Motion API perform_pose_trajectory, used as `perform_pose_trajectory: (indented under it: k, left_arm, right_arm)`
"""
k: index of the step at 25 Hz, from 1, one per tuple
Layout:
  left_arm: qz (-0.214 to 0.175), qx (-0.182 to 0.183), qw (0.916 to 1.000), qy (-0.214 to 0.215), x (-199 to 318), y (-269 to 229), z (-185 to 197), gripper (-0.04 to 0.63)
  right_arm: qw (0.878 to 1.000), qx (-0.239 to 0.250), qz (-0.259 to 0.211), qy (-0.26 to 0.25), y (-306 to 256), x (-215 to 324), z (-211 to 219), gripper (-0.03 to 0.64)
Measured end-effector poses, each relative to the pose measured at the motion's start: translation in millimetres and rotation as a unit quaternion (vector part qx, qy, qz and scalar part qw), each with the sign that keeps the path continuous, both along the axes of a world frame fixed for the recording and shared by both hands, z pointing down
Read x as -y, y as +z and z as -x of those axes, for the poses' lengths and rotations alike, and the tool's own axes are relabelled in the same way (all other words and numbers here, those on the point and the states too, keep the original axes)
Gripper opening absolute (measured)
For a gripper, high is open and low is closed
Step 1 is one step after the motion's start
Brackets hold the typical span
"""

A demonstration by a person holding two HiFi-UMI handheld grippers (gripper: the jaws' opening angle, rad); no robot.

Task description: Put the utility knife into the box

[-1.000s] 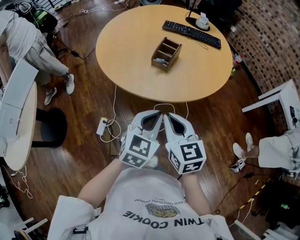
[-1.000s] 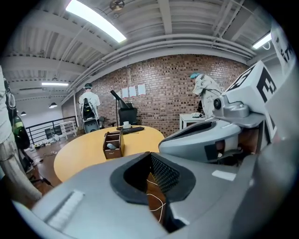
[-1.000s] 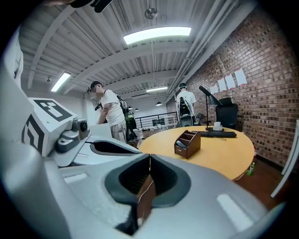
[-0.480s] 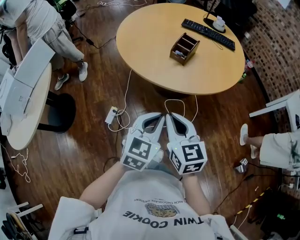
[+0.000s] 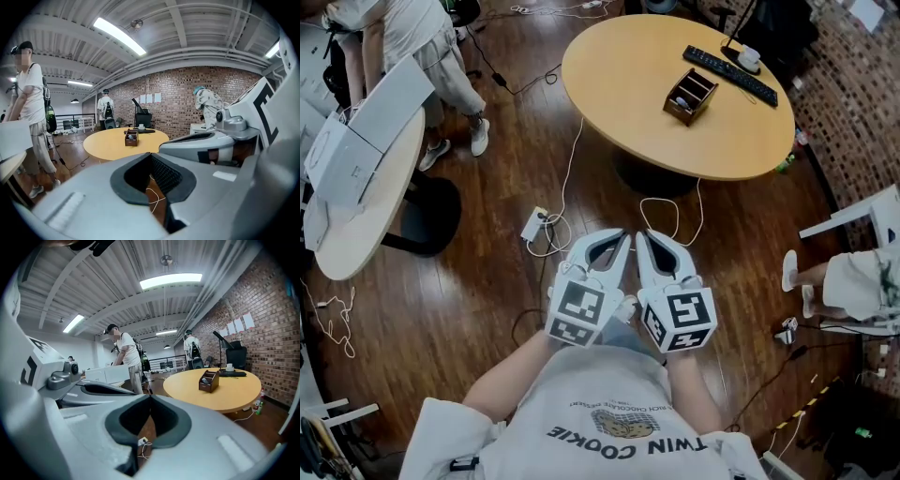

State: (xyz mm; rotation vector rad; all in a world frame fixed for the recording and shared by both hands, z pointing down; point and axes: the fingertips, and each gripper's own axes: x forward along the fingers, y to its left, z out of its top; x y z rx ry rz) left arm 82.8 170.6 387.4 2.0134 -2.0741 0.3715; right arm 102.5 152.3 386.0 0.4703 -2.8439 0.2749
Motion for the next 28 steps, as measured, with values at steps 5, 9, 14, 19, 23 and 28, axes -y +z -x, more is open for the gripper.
perform_pose_trajectory:
  k: [5,9,14,19,23,28]
  left_arm:
    - [-0.009,-0.004,1.0000,-0.001,-56,-5,-10,0.008]
    - [-0.015,-0.005,0.9999,0.006,-92,-9,-20,0.008]
    - [-0.025,-0.005,0.9997,0.005,-129,-16,-24,0.008]
    - [-0.036,-0.008,0.9993,0.004,-150,-21,-30,0.008]
    - [-0.044,-0.011,0.9990,0.007,-162,-26,-31,0.008]
    - [-0.043,-0.011,0.9990,0.011,-172,-24,-35,0.008]
  right_arm:
    - [1.000,-0.005,-0.005,0.004,-3,-59,-11,0.003]
    - [1.000,-0.005,-0.009,0.012,-8,-96,-20,0.002]
    - [1.000,0.003,-0.019,0.019,-16,-132,-28,0.003]
    - [0.999,0.013,-0.025,0.021,-24,-154,-36,0.003]
    - [0.999,0.010,-0.030,0.021,-27,-166,-37,0.003]
    - [0.999,0.009,-0.029,0.023,-26,-176,-39,0.003]
